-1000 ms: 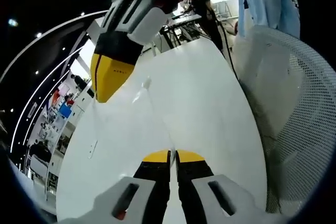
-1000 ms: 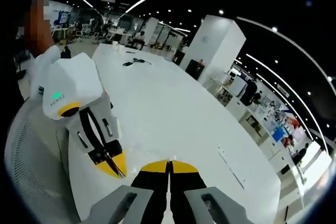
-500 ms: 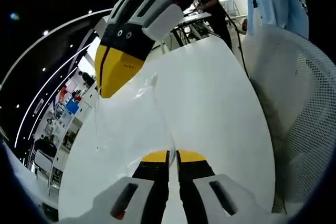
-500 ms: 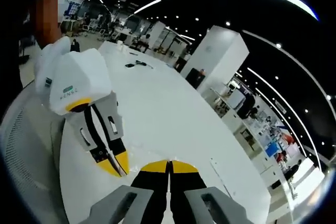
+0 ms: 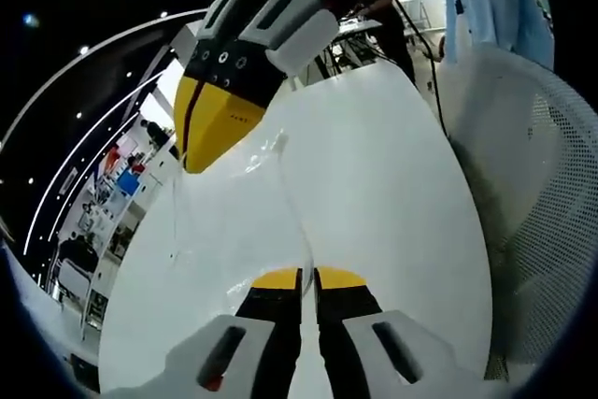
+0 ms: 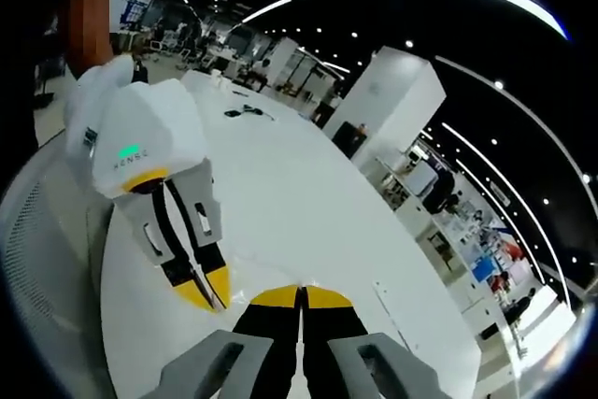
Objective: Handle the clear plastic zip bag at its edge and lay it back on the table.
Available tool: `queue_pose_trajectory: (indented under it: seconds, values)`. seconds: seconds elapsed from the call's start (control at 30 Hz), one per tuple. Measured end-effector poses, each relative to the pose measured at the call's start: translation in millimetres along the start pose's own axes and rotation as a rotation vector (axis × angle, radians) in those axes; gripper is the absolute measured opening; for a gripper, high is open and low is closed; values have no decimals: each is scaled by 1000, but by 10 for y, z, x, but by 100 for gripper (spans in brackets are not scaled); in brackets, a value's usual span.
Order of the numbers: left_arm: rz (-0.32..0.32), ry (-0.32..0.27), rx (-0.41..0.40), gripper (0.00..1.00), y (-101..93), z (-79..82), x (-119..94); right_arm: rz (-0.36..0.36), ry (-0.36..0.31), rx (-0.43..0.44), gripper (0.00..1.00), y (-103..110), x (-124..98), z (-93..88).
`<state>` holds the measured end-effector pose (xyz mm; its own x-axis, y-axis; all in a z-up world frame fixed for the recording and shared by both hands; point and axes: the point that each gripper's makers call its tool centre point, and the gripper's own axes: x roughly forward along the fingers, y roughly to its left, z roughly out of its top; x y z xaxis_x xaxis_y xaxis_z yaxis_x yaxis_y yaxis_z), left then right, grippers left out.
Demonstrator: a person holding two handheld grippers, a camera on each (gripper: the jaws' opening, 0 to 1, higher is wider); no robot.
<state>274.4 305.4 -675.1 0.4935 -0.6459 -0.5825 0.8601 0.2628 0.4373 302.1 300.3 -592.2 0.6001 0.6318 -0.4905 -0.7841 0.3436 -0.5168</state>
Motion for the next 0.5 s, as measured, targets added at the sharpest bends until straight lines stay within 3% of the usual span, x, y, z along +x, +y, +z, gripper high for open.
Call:
queue_pose_trajectory:
  seconds: [0.5]
  values:
    - [-33,34,-21,2,-64,-112,64,58,58,32,0,69,194,-278]
